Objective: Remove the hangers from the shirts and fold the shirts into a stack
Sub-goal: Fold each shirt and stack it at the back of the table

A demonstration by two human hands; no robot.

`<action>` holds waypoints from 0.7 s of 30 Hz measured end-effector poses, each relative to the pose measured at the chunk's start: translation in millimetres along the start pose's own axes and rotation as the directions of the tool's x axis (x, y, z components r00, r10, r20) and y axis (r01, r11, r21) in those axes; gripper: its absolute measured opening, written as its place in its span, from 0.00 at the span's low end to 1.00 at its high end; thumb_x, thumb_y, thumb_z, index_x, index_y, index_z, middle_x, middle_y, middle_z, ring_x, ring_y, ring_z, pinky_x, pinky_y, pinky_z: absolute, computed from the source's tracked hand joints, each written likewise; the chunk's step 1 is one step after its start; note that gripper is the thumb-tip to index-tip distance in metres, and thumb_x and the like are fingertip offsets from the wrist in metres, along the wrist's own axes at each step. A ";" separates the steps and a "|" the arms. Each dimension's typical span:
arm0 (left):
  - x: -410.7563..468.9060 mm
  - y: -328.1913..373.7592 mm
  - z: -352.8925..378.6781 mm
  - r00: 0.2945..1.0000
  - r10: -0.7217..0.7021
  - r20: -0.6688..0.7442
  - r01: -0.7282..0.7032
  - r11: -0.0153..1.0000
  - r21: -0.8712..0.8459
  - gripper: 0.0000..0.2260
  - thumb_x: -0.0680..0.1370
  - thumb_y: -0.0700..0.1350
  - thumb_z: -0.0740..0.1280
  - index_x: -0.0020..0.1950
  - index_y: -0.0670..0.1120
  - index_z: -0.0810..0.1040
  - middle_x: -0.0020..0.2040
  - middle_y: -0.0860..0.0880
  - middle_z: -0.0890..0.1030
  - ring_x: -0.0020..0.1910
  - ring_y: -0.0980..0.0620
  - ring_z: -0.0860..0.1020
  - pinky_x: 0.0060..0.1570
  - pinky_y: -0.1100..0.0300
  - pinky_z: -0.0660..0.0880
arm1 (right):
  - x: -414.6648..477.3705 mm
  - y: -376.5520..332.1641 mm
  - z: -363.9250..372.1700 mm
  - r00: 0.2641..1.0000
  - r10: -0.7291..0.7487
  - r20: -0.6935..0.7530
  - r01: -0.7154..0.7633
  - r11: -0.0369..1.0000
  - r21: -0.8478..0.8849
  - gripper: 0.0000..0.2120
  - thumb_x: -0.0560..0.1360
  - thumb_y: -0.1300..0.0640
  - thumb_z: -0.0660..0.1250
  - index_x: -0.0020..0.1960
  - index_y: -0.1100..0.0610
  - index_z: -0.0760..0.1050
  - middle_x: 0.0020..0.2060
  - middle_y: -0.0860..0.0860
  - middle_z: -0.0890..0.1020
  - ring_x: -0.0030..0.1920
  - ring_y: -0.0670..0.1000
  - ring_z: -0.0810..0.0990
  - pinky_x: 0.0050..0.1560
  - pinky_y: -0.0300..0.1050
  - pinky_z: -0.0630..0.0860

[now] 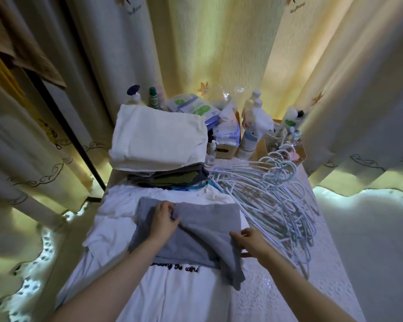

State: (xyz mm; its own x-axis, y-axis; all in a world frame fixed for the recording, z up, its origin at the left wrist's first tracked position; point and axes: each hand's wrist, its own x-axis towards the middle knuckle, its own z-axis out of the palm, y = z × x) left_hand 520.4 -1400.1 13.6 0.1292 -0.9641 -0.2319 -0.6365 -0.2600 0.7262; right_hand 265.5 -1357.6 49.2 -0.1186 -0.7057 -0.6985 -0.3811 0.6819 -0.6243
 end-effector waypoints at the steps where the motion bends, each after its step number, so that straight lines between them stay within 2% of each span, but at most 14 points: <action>1: -1.3 0.2 -0.2 0.993 0.011 0.120 -0.006 0.999 -0.044 0.09 0.75 0.38 0.70 0.52 0.44 0.73 0.50 0.44 0.76 0.49 0.47 0.75 0.53 0.53 0.75 | -1.8 -4.8 2.4 1.000 0.008 0.009 -0.008 1.000 -0.022 0.19 0.74 0.50 0.69 0.56 0.64 0.72 0.51 0.60 0.79 0.49 0.55 0.79 0.48 0.53 0.81; 2: -3.3 2.2 -1.5 0.953 -0.014 0.303 0.042 0.995 -0.085 0.07 0.77 0.41 0.68 0.53 0.46 0.74 0.50 0.45 0.78 0.47 0.49 0.77 0.53 0.53 0.76 | -4.4 -11.2 6.2 1.000 0.009 0.025 -0.008 0.999 -0.038 0.20 0.74 0.50 0.70 0.58 0.62 0.70 0.52 0.59 0.78 0.51 0.56 0.79 0.48 0.53 0.81; 4: -7.7 6.0 -5.7 0.786 -0.088 0.611 0.196 0.974 -0.111 0.11 0.80 0.50 0.62 0.59 0.48 0.74 0.54 0.48 0.79 0.48 0.53 0.78 0.48 0.59 0.76 | -9.9 -28.2 20.4 0.995 -0.045 0.094 0.049 0.998 -0.034 0.24 0.73 0.51 0.70 0.63 0.56 0.64 0.56 0.56 0.75 0.54 0.56 0.78 0.43 0.50 0.81; 5: -8.1 6.0 -8.1 0.738 -0.114 0.665 0.264 0.956 -0.129 0.14 0.81 0.54 0.58 0.61 0.49 0.74 0.54 0.50 0.79 0.48 0.54 0.78 0.46 0.62 0.76 | -11.2 -38.2 30.7 0.987 -0.094 0.132 0.099 0.994 -0.035 0.26 0.74 0.51 0.70 0.66 0.56 0.62 0.58 0.56 0.74 0.55 0.56 0.77 0.41 0.48 0.81; 6: -6.9 5.2 -11.5 0.740 -0.128 0.660 0.326 0.927 -0.185 0.16 0.81 0.57 0.55 0.60 0.51 0.74 0.53 0.53 0.80 0.48 0.56 0.78 0.44 0.62 0.75 | -11.4 -49.4 42.9 0.978 -0.140 0.156 0.149 0.988 -0.046 0.27 0.74 0.52 0.69 0.67 0.55 0.60 0.59 0.57 0.74 0.55 0.57 0.77 0.41 0.49 0.82; 8: -1.0 4.5 -25.3 0.796 -0.174 0.580 0.451 0.810 -0.376 0.19 0.80 0.61 0.53 0.54 0.52 0.77 0.47 0.53 0.83 0.46 0.55 0.80 0.39 0.62 0.75 | -11.6 -72.7 71.4 0.964 -0.203 0.172 0.219 0.973 -0.078 0.29 0.74 0.53 0.68 0.70 0.56 0.57 0.58 0.59 0.75 0.54 0.57 0.79 0.48 0.53 0.81; 10: 9.7 -1.2 -43.4 0.847 -0.273 0.457 0.496 0.716 -0.491 0.23 0.77 0.65 0.55 0.51 0.50 0.80 0.46 0.49 0.85 0.44 0.51 0.83 0.39 0.59 0.78 | -11.7 -92.2 99.6 0.937 -0.223 0.267 0.238 0.971 -0.023 0.32 0.75 0.53 0.67 0.73 0.56 0.54 0.51 0.58 0.79 0.46 0.54 0.81 0.45 0.47 0.82; 12: 18.1 -13.9 -61.7 0.875 -0.325 0.360 0.458 0.798 -0.392 0.26 0.75 0.67 0.58 0.59 0.49 0.79 0.54 0.46 0.82 0.53 0.46 0.80 0.54 0.54 0.77 | -10.2 -102.8 121.2 0.892 -0.234 0.388 0.256 0.967 -0.006 0.29 0.77 0.57 0.65 0.74 0.56 0.57 0.46 0.56 0.81 0.39 0.51 0.80 0.35 0.41 0.79; 13: 19.2 -21.1 -69.4 0.886 -0.305 0.349 0.418 0.852 -0.315 0.26 0.75 0.65 0.62 0.63 0.47 0.76 0.56 0.45 0.81 0.54 0.47 0.79 0.56 0.54 0.76 | -7.2 -103.2 128.5 0.895 -0.241 0.374 0.279 0.959 -0.049 0.24 0.78 0.58 0.63 0.72 0.58 0.62 0.47 0.57 0.81 0.41 0.53 0.80 0.36 0.42 0.79; 15: 22.0 -38.1 -74.4 0.901 -0.245 0.357 0.330 0.922 -0.201 0.21 0.75 0.52 0.69 0.64 0.42 0.74 0.55 0.45 0.80 0.50 0.51 0.79 0.45 0.64 0.76 | 2.4 -96.1 133.3 0.948 -0.279 0.156 0.301 0.943 -0.140 0.15 0.78 0.61 0.60 0.64 0.62 0.71 0.53 0.61 0.80 0.50 0.58 0.80 0.47 0.49 0.77; 16: 23.2 -43.9 -73.4 0.915 -0.233 0.329 0.296 0.942 -0.158 0.17 0.76 0.46 0.70 0.62 0.40 0.74 0.54 0.43 0.80 0.49 0.50 0.79 0.41 0.65 0.74 | 7.7 -89.6 131.0 0.963 -0.268 0.012 0.266 0.952 -0.152 0.12 0.77 0.63 0.59 0.60 0.62 0.73 0.54 0.61 0.79 0.52 0.59 0.79 0.50 0.47 0.76; 18: 24.2 -48.4 -69.4 0.958 -0.229 0.172 0.248 0.964 -0.097 0.05 0.78 0.41 0.66 0.50 0.39 0.76 0.47 0.41 0.79 0.48 0.45 0.76 0.37 0.61 0.68 | 13.8 -74.7 123.6 0.969 -0.179 -0.172 0.165 0.982 -0.089 0.08 0.76 0.62 0.59 0.55 0.62 0.70 0.49 0.58 0.78 0.43 0.53 0.77 0.40 0.38 0.73; 19: 24.4 -50.3 -66.9 0.971 -0.225 0.079 0.231 0.969 -0.083 0.04 0.79 0.40 0.64 0.44 0.42 0.74 0.43 0.43 0.77 0.46 0.45 0.75 0.36 0.59 0.65 | 14.9 -68.1 122.1 0.977 -0.120 -0.174 0.113 0.992 -0.049 0.07 0.76 0.61 0.61 0.54 0.61 0.68 0.45 0.56 0.76 0.39 0.50 0.74 0.35 0.36 0.71; 21: 22.9 -54.8 -63.4 0.970 -0.228 -0.080 0.219 0.969 -0.111 0.09 0.79 0.38 0.61 0.39 0.46 0.69 0.39 0.46 0.73 0.44 0.47 0.72 0.37 0.58 0.62 | 18.7 -57.7 125.7 0.997 -0.054 -0.048 0.053 0.999 -0.009 0.07 0.76 0.56 0.64 0.48 0.59 0.69 0.39 0.53 0.75 0.36 0.49 0.73 0.38 0.39 0.71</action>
State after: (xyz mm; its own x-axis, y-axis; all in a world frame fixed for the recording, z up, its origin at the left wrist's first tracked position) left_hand 606.5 -1411.3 9.5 0.3313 -0.8804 -0.3394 -0.5045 -0.4693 0.7248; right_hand 400.5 -1386.0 28.2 -0.1423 -0.7497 -0.6463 -0.3949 0.6417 -0.6575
